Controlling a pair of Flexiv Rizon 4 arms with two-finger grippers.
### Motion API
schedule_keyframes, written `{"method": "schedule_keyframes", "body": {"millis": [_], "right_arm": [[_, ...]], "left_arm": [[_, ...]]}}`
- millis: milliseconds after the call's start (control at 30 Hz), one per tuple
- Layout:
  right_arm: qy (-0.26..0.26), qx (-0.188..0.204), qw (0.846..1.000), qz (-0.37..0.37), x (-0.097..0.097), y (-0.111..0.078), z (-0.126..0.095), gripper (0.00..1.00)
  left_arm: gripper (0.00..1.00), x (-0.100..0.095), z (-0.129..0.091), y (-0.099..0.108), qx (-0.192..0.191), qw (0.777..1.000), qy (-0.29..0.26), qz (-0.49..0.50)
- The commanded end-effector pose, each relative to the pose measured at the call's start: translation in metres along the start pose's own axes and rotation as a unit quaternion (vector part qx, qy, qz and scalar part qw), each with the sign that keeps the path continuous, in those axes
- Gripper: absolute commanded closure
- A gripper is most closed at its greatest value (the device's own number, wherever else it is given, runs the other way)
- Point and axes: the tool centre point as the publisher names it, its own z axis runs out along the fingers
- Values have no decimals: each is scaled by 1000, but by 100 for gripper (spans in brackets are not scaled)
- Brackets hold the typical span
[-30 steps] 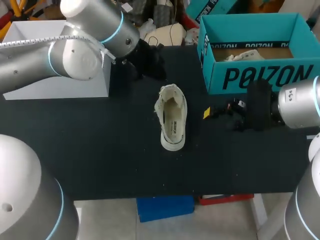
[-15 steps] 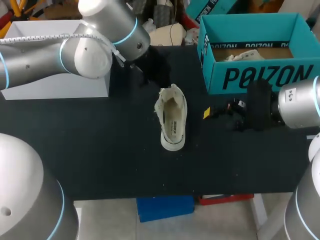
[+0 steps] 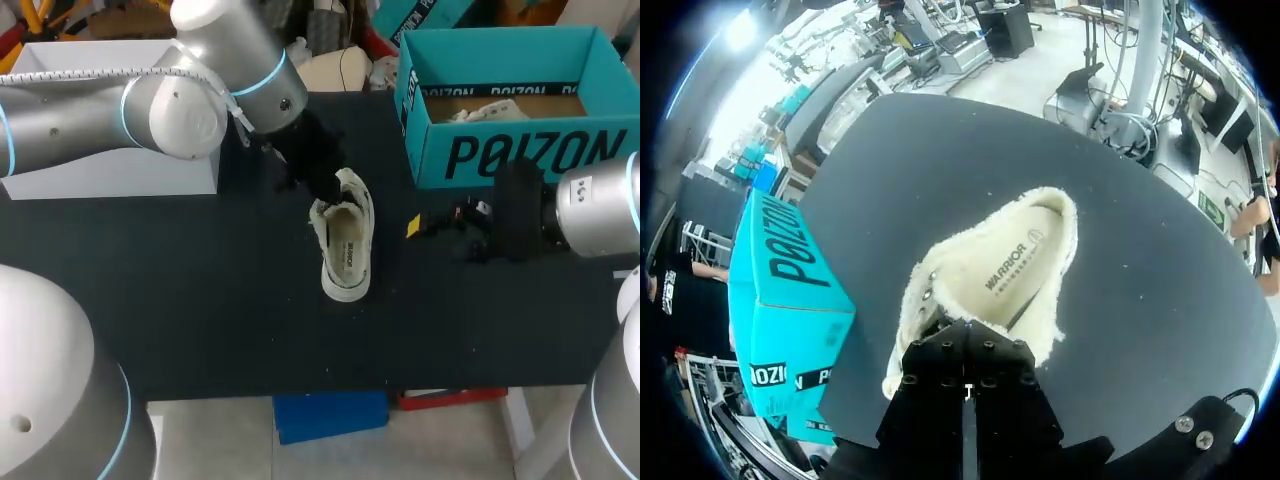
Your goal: Take the shoe out of the shoebox, open the shoe tongue, remove and reinsert the insole, then place the shoe into the shoebox
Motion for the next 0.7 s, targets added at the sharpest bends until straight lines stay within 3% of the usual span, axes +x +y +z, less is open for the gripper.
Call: {"method": "schedule_keyframes", "body": {"millis": [33,400,667,700], "right_arm": [[-2,0,1000,0,1,0,0,0],[-2,0,1000,0,1,0,0,0],[-2,0,1000,0,1,0,0,0],[-2,0,1000,0,1,0,0,0]], "left_arm": [[100,5,15,-4,7,1000,2,0],[100,28,39,-21,33,999,33,-8],[100,46,21,-28,37,999,30,-13],[67,48,18,-29,35,999,19,-12]]}}
